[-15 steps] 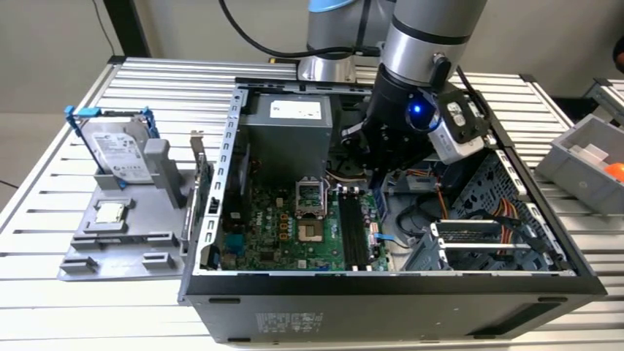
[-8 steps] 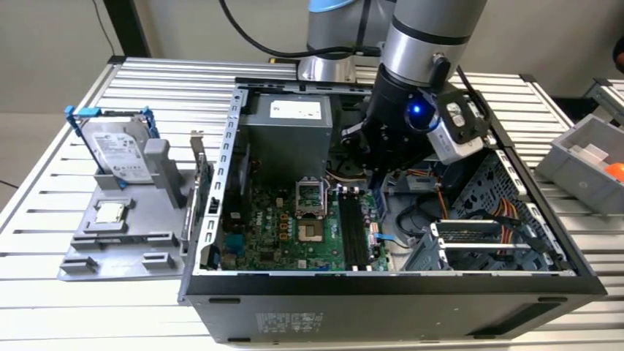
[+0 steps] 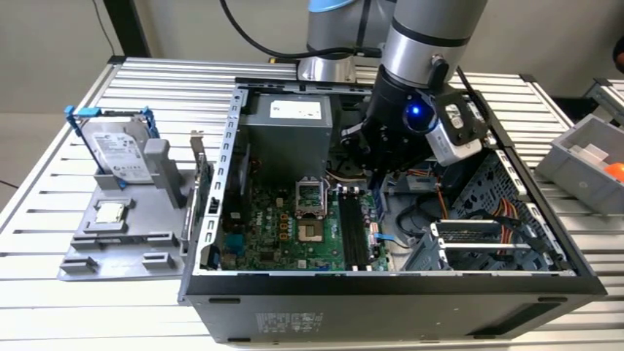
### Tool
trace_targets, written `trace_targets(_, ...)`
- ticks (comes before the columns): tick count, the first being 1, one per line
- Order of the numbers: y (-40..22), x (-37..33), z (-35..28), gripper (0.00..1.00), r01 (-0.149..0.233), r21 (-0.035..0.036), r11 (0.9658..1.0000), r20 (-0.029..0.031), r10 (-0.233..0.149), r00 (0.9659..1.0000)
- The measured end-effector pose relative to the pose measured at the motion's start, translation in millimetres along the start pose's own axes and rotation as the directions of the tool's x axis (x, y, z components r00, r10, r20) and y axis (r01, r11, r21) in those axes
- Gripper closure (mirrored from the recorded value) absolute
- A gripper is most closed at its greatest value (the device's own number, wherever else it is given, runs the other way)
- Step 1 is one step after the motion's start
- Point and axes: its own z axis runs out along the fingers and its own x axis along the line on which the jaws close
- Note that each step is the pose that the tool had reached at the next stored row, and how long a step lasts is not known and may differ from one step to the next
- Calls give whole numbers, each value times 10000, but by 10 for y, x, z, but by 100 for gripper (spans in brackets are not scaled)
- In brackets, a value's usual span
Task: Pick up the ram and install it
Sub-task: 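Insert the ram into the slot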
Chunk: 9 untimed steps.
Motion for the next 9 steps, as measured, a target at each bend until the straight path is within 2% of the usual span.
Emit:
trace_targets(5,3,-12,10,100,1,-4,10000,0,-1,10000)
trace_targets(9,9,-50,19,100,0,-2,10000,1,0,10000)
